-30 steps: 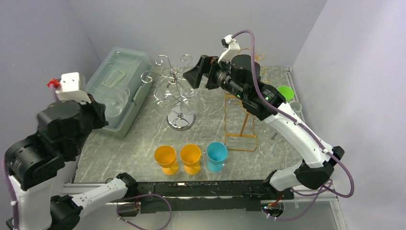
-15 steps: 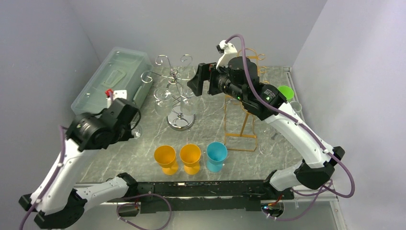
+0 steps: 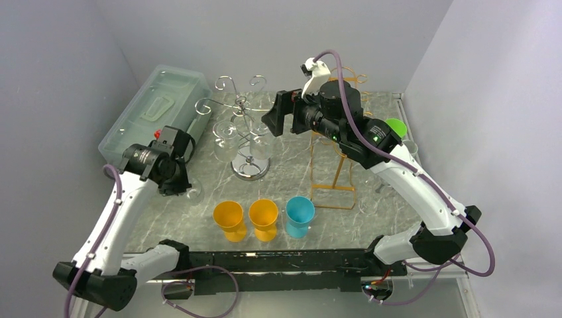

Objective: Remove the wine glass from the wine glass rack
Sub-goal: Place the wine glass at the center of the board.

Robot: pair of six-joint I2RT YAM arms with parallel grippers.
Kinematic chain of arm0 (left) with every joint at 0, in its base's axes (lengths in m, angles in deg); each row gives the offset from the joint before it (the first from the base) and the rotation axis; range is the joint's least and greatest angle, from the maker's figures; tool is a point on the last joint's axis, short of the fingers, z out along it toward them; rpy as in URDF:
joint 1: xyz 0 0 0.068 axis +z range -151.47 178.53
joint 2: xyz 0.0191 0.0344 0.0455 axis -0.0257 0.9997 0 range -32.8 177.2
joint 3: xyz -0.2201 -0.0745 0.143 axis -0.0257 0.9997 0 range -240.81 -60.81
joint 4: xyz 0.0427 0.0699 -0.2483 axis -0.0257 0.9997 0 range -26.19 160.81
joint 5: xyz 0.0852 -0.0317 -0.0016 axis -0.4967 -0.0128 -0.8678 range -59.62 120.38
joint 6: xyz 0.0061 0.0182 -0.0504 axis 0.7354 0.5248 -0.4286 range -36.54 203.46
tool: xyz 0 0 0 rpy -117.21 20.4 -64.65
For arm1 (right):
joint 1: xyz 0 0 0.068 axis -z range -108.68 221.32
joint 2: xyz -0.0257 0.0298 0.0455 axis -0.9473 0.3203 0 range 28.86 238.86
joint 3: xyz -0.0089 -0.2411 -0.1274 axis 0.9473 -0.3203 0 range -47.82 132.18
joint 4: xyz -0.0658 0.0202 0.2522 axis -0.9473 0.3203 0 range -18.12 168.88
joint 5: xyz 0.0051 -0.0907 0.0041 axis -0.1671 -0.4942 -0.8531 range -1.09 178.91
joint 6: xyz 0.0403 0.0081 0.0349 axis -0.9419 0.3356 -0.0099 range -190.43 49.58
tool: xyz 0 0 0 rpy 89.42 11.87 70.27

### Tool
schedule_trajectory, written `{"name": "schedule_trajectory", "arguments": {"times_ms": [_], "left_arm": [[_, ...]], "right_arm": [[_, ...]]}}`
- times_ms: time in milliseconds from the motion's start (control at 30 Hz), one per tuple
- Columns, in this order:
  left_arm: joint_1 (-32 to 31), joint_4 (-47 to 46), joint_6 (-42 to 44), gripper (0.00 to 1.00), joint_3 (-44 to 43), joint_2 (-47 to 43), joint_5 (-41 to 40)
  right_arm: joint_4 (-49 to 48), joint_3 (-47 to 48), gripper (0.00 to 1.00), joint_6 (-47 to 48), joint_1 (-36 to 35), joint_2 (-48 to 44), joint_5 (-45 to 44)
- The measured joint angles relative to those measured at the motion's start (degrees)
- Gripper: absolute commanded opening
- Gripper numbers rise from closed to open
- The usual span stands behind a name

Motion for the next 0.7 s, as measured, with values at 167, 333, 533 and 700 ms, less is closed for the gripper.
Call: {"name": "schedule_trajectory", "arguments": {"times_ms": [167, 333, 533, 700], "left_arm": [[8.11, -4.66, 3.85, 0.00, 3.87, 3.15, 6.29], [13.55, -8.35, 6.86, 0.00, 7.30, 5.01, 10.38], [15.80, -10.56, 8.61, 0.00, 9.05, 7.50, 12.31], [16.50, -12.07, 8.66, 0.00, 9.05, 9.94, 12.72]], "right_arm": [[1.31, 0.00, 1.00, 1.07, -0.13, 0.00, 0.00], [2.60, 0.00, 1.00, 1.99, -0.20, 0.04, 0.02], [3.04, 0.00, 1.00, 2.91, -0.35, 0.44, 0.02], [3.04, -0.11, 1.00, 3.06, -0.42, 0.46, 0.09]]}}
